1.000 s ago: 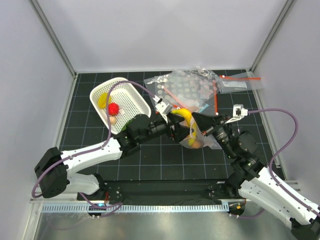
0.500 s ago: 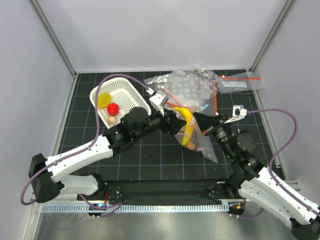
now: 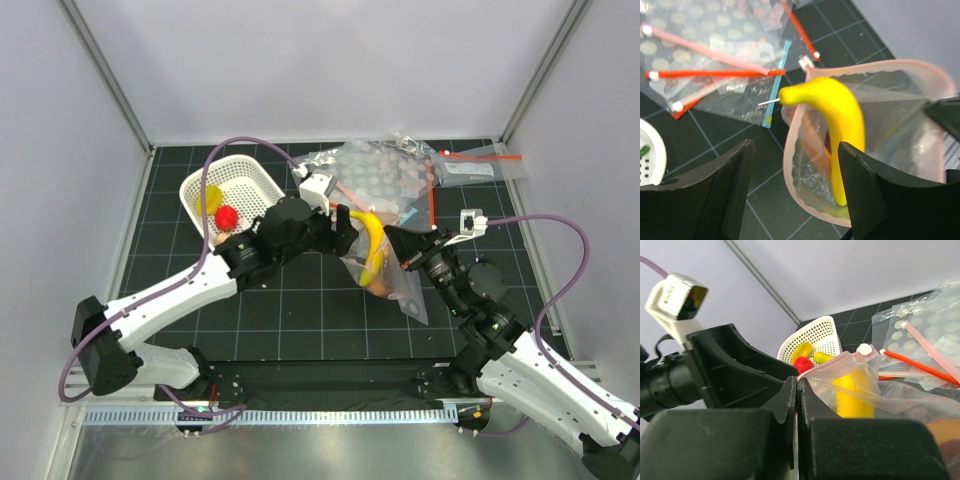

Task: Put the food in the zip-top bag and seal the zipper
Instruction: Adjust the zipper food storage bag at the center of the board.

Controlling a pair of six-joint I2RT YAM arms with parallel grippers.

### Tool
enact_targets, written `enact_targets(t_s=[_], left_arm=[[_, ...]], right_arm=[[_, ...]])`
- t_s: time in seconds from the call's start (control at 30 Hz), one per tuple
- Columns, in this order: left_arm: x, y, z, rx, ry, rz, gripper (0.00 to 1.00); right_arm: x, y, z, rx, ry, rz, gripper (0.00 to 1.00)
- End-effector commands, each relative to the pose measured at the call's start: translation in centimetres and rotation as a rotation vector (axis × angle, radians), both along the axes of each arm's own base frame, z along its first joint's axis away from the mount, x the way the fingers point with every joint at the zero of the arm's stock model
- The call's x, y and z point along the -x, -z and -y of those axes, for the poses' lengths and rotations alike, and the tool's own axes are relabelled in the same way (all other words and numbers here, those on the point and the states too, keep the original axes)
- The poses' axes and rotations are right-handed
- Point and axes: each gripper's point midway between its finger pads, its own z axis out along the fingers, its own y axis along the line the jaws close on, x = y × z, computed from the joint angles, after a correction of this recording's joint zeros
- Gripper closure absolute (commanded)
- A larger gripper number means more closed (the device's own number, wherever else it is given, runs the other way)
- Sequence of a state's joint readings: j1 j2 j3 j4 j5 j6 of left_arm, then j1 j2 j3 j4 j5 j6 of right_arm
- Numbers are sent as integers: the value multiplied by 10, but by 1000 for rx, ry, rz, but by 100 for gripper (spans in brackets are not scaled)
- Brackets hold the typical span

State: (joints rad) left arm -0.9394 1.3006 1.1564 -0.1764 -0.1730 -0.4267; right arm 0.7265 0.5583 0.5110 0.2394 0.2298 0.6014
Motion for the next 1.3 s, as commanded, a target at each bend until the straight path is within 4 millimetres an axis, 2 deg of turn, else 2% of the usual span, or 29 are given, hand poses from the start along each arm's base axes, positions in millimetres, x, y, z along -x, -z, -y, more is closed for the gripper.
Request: enact_targets(t_s=[0.0,0.03,0.07,0.1,0.2,0.27,0.3,0.37,0.43,0.47,0.5,0.57,0.6,0.67,0.7,0.8,0.9,1.03,1.27], left_arm=[[-4,3,4,0,14,-72,30],[-5,6,5,-2,20,-90,33],[-2,10,9,-5,46,-113,41],[-4,15,11,-11,46,-124,44],[-3,24,20,-17,79,-148,47],[-3,28,24,-25,92,-159,53],[2,32,33,-20,146,-185,56],[5,33,38,-21,179,-199,74],[9,23,40,-28,227,-170,96],[6,18,36,-37,210,-152,99],[-2,14,29,-55,168,-114,99],[-2,-4,19,-48,140,-71,100],[-2,-21,17,-32,137,-45,100],[-1,-36,8,-45,112,-40,100],[-2,-57,6,-21,103,-12,100],[-3,-80,-5,-11,59,5,100],[-2,-93,-5,13,55,13,100],[-2,-98,1,12,72,-3,100],[-8,-89,8,2,68,-10,100]], right_arm=[[0,-19,6,-38,28,55,99],[0,-19,6,-38,27,55,99],[0,-19,6,-38,28,55,99],[-1,-18,6,-34,30,52,99],[-1,-17,6,-37,31,50,99],[-1,-16,5,-36,28,48,99],[-2,-16,5,-36,28,48,99],[-2,-16,5,-34,29,45,99],[-3,-14,4,-29,31,41,99],[-4,-13,4,-26,35,37,99],[-5,-11,4,-21,37,31,99],[-7,-8,2,-12,35,20,99],[-7,-7,1,-7,35,14,99],[-11,-3,0,8,42,-4,99],[-12,-2,1,17,52,-11,99],[-14,2,4,34,70,-25,99],[-19,8,6,54,100,-51,99],[-25,13,0,110,97,-77,99],[-23,-8,11,211,126,-12,99]])
